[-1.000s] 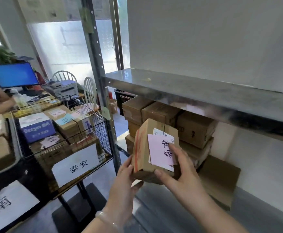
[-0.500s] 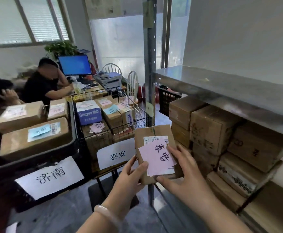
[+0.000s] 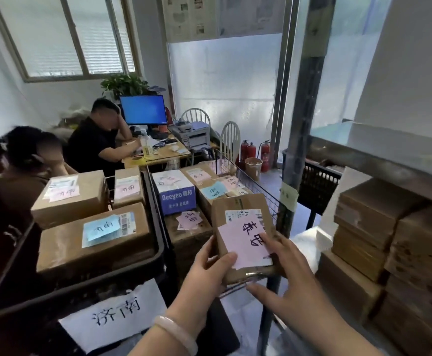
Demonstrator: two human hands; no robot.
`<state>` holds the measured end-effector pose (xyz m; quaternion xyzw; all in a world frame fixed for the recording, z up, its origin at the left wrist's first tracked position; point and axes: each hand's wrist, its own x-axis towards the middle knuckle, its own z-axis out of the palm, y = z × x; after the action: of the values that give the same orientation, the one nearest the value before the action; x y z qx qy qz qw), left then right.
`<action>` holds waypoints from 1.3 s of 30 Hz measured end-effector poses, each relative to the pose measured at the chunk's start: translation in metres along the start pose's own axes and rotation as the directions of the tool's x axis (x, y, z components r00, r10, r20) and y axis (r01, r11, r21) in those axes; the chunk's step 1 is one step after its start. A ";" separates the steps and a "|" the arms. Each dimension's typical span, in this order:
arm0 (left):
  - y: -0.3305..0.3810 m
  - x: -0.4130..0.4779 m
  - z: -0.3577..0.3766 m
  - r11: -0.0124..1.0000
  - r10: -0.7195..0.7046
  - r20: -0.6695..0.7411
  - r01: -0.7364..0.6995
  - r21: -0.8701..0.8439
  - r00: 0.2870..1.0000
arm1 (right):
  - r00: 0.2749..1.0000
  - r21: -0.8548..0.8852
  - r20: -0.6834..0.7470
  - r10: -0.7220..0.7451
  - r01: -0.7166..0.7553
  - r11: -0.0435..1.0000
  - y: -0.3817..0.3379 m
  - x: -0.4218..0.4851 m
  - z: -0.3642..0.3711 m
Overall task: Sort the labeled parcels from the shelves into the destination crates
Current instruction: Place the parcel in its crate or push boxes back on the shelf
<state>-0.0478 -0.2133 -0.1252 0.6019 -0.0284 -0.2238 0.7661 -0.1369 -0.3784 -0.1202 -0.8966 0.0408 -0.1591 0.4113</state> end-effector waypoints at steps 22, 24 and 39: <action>0.155 0.314 -0.082 0.985 -0.049 -0.121 0.068 0.158 0.991 | 0.994 -0.083 -0.029 0.102 -0.104 0.991 -0.003 0.227 0.038; 0.160 0.345 -0.080 0.978 -0.070 -0.164 0.100 0.182 0.984 | 0.995 -0.097 0.009 0.104 -0.103 0.990 0.007 0.249 0.035; 0.134 0.487 -0.075 0.872 -0.036 -0.336 0.194 0.450 0.941 | 0.976 -0.129 0.169 0.134 -0.113 0.985 0.069 0.350 0.024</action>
<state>0.4542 -0.3051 -0.1302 0.8001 0.0771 -0.1562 0.5740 0.2057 -0.4774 -0.0983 -0.9257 0.0690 -0.0502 0.3685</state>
